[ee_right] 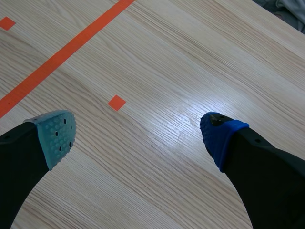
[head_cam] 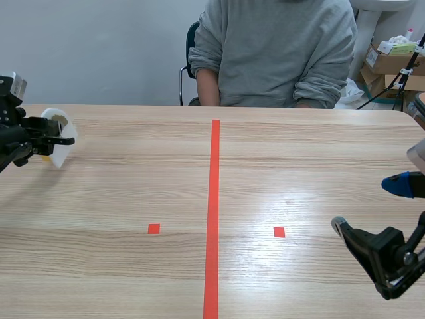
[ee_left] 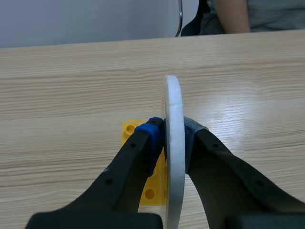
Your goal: Do the leaf sorting experiment
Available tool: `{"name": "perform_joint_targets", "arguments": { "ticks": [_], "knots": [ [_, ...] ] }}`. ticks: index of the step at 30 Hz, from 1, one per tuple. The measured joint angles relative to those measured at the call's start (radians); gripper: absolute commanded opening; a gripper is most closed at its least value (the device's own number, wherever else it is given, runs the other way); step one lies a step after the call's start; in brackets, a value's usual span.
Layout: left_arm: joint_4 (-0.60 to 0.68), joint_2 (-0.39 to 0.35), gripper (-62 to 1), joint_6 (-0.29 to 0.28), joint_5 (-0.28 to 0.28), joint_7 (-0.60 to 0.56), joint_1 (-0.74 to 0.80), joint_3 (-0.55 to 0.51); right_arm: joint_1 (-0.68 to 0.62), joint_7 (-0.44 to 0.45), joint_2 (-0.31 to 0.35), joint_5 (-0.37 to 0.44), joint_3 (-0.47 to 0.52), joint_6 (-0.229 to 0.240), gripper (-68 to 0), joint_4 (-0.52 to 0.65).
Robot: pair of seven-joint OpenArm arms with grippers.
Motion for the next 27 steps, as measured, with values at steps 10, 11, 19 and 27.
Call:
{"name": "perform_joint_targets", "arguments": {
  "ticks": [10,11,19,27],
  "knots": [
    [-0.088,0.043,-56.6,0.040,0.047,-0.014,-0.005,0.001,0.000,0.000,0.000,0.000,0.000,0.000,-14.4,0.000],
    [-0.085,0.045,-55.7,0.040,0.047,-0.014,-0.005,0.001,0.000,0.000,0.000,0.000,0.000,0.000,-14.4,0.000],
    [-0.084,0.045,-19.0,0.040,0.047,-0.016,-0.004,0.001,0.000,0.000,0.000,0.000,0.000,0.000,-14.4,0.000],
    [-0.081,0.044,1.4,0.074,0.047,-0.048,-0.004,0.001,0.000,0.000,0.000,0.000,0.000,0.000,-14.4,0.000]
  ]
}}
